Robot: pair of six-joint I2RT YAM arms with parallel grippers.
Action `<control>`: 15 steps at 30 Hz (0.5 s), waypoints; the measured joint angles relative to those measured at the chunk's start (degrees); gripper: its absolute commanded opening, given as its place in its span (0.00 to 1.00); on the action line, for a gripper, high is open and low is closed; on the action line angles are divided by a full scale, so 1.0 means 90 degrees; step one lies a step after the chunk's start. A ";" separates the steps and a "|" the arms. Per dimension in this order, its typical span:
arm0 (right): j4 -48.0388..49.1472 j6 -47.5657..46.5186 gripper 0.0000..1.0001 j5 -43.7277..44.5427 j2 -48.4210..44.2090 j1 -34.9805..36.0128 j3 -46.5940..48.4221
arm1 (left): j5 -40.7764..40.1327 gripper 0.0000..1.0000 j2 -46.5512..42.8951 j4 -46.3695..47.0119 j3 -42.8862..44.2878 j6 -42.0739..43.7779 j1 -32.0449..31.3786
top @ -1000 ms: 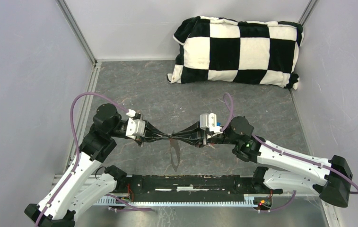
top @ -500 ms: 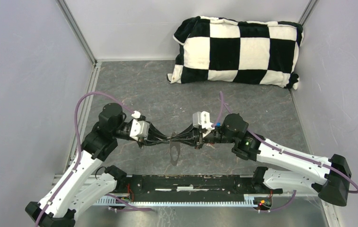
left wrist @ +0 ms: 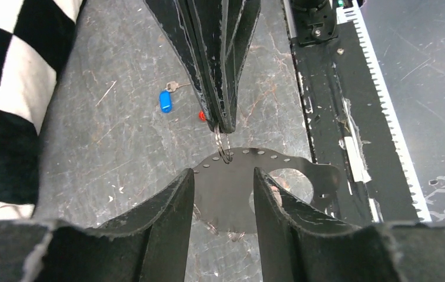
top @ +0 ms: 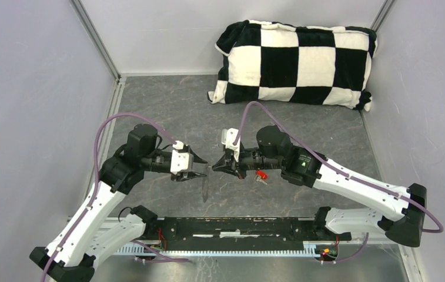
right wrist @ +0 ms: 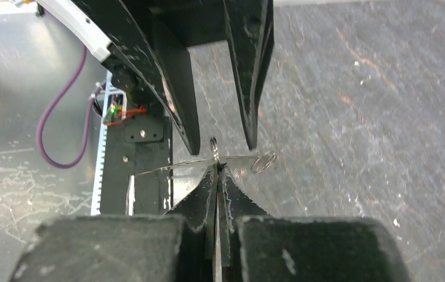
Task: Put the keys on the keyring
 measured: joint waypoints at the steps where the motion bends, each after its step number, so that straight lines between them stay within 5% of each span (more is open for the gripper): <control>1: -0.0236 -0.0063 0.00 0.0078 0.0044 0.0002 0.0083 | -0.0107 0.48 -0.0002 -0.0117 0.0061 0.0134 0.0000; 15: -0.1795 -0.0478 0.01 0.0658 0.0770 0.0372 0.0913 | 0.0112 0.36 0.0712 -0.0605 0.0192 0.0593 -0.0007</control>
